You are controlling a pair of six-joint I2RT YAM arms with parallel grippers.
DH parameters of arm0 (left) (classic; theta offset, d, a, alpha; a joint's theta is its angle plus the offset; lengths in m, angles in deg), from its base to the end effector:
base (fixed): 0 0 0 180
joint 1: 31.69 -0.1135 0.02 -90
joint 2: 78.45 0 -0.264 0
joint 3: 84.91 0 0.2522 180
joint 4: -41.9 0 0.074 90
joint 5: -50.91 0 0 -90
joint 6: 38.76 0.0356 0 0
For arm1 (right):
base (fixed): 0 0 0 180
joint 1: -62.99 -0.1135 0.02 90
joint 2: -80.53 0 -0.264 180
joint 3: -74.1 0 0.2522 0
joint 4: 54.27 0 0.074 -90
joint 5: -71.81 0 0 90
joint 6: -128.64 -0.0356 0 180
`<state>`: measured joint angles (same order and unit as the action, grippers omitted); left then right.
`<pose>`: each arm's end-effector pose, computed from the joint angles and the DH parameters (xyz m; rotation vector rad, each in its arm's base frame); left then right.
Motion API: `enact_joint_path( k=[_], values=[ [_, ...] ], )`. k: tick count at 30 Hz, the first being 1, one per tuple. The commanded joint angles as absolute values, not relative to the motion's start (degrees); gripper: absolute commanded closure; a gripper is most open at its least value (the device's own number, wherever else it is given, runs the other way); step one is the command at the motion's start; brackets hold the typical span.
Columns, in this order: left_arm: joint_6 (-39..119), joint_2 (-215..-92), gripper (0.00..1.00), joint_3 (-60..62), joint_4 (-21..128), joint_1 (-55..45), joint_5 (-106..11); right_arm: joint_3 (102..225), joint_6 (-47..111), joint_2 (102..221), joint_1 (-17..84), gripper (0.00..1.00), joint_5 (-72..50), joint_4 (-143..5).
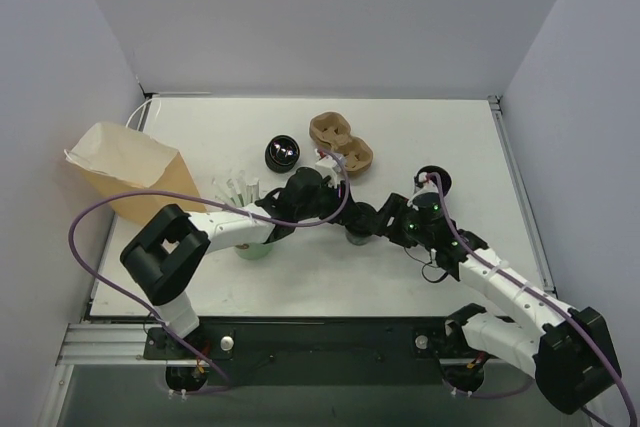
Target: Pack the takeout coffee
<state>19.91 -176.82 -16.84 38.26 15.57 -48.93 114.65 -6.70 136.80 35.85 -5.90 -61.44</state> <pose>0.2491 -0.2786 0.1985 0.4181 2.1502 -1.0003 0.1891 0.1055 0.2224 0.1845 2.1027 1.0083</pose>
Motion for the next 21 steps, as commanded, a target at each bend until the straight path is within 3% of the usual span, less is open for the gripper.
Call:
enact_joint_path(
  k=[1, 8, 14, 19, 21],
  values=[
    [19.6, -180.2, 0.45, -20.9, 53.8, 16.6, -46.5, 115.0, -5.1, 139.1, 36.5, 0.47, -6.2, -57.9],
    [16.8, -179.4, 0.46, -22.4, 52.6, 17.5, -47.3, 112.6, -4.8, 144.2, 37.3, 0.50, -5.2, -53.6],
    [16.5, -178.2, 0.46, -20.8, 53.3, 17.6, -49.1, 111.7, -4.2, 148.3, 39.3, 0.62, -3.9, -52.8],
    [18.4, -177.9, 0.46, -15.9, 58.6, 17.2, -49.4, 111.3, -3.8, 150.1, 42.1, 0.63, -1.2, -53.5],
    [18.4, -178.5, 0.46, -15.3, 59.6, 16.9, -49.5, 111.2, -4.5, 148.8, 43.4, 0.58, 1.7, -53.5]
  ],
)
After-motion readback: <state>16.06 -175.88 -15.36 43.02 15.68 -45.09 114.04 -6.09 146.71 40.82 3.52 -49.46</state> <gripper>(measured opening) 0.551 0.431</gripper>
